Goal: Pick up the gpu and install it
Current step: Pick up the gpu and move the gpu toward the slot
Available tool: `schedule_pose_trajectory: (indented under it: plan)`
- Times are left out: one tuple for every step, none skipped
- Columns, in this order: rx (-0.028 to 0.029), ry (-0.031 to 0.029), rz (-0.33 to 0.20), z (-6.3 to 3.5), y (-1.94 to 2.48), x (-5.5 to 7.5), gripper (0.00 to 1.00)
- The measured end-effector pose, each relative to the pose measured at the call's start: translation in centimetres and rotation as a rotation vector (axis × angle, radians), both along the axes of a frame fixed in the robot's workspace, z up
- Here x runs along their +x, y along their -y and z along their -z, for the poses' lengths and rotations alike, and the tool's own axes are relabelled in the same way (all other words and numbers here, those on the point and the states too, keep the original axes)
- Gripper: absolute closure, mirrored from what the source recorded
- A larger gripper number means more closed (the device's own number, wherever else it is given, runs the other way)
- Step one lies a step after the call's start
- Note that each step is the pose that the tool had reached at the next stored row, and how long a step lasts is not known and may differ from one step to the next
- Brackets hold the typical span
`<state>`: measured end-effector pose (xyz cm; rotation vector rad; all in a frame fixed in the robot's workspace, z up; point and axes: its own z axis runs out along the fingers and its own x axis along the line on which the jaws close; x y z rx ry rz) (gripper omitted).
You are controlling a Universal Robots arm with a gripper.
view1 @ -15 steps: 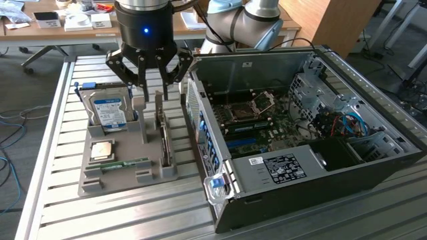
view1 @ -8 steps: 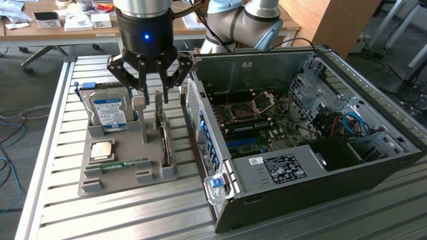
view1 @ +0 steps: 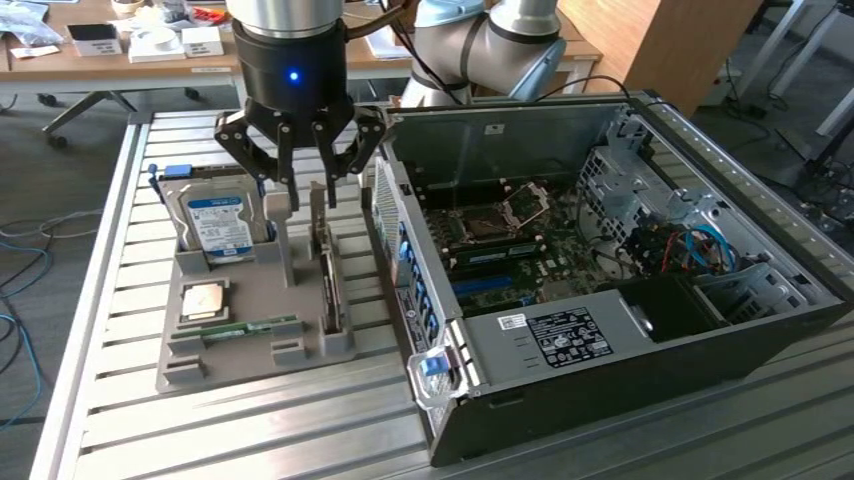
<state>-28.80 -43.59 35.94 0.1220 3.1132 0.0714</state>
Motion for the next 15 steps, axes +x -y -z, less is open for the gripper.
schedule_pose_trajectory:
  plan:
    - [-0.0001,-0.0001,0.000,0.06,0.00,0.00,0.58]
    - [-0.0002,-0.0002,0.000,0.10,0.00,0.00,0.58]
    - [-0.0002,-0.0002,0.000,0.15,0.00,0.00,0.58]
    - [-0.0001,-0.0002,0.000,0.20,0.00,0.00,0.58]
    - [-0.0001,-0.0001,0.000,0.26,0.00,0.00,0.58]
    - [-0.0001,-0.0002,0.000,0.32,0.00,0.00,0.58]
    - [-0.0001,-0.0002,0.000,0.39,0.00,0.00,0.58]
    - [-0.0001,-0.0002,0.000,0.47,0.00,0.00,0.58]
    - [-0.0001,-0.0001,0.000,0.54,0.00,0.00,0.58]
    - [-0.0001,-0.0002,0.000,0.61,0.00,0.00,0.58]
    - [-0.0001,-0.0002,0.000,0.67,0.00,0.00,0.58]
    - [-0.0002,-0.0003,0.000,0.72,0.00,0.00,0.58]
    - [-0.0002,-0.0003,0.000,0.73,0.00,0.00,0.58]
    - [-0.0003,-0.0003,0.000,0.73,0.00,0.00,0.58]
    - [-0.0003,-0.0003,0.000,0.73,0.00,0.00,0.58]
